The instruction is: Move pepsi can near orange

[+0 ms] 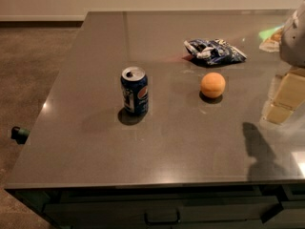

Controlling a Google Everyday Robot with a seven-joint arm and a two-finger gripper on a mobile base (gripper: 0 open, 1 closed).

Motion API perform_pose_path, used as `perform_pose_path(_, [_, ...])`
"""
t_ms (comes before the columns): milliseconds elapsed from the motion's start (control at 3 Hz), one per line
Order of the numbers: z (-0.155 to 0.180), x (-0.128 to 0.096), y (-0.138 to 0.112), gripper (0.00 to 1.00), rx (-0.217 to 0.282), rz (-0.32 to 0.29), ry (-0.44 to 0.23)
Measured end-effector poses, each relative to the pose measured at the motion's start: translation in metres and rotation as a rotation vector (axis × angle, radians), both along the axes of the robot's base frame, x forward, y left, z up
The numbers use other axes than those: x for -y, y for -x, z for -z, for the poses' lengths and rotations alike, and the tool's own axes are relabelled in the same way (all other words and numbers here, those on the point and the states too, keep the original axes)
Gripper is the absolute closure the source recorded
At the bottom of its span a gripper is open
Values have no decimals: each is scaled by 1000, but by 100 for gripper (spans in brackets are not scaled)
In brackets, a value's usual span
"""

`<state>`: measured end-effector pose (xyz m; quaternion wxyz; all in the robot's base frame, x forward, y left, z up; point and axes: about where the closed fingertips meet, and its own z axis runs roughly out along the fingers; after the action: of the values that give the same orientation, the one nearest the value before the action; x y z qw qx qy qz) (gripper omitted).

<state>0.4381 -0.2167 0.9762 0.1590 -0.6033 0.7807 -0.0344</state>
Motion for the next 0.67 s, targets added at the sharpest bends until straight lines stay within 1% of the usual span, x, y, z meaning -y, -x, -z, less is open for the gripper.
perform_pose_path(333, [-3, -7, -2, 0, 3, 1, -13])
perform_pose_path(667, [-8, -28, -12, 0, 15, -12, -79])
